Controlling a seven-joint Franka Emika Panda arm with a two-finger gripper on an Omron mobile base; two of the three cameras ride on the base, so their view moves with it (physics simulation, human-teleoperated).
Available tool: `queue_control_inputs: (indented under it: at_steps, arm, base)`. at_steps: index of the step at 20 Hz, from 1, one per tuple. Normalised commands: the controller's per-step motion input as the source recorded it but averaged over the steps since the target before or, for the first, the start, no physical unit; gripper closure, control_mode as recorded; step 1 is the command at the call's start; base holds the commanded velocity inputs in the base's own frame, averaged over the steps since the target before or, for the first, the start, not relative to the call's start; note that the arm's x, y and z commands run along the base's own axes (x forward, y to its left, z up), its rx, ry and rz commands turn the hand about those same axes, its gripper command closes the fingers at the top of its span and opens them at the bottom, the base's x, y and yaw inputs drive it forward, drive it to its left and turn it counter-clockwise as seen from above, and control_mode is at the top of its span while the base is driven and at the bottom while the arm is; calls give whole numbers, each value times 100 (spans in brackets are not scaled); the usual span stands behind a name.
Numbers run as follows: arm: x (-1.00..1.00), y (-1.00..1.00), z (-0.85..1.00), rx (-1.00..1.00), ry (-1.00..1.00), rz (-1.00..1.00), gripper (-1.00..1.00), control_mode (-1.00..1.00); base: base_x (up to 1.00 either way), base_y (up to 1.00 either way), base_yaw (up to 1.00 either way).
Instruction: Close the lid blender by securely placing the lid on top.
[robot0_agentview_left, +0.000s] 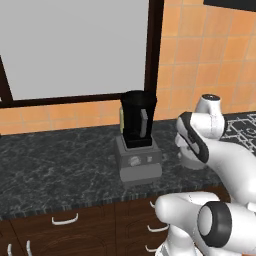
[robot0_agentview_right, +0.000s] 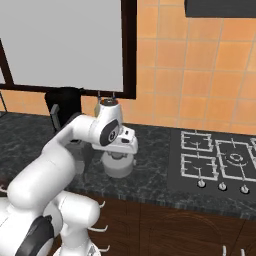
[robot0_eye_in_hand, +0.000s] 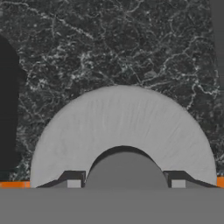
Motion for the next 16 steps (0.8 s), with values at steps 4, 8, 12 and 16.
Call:
queue_control_inputs:
  at_steps: [4, 8, 12, 16]
  arm:
    - [-1, 0, 96, 2, 0, 0, 100, -100]
    - [0, 0, 100, 2, -2, 0, 100, -100]
    - [0, 0, 94, 1, 0, 0, 100, -100]
    - [0, 5, 97, 0, 0, 0, 100, -100]
  base:
    - [0, 0, 0]
    - [0, 0, 0]
    - [0, 0, 0]
    - [0, 0, 0]
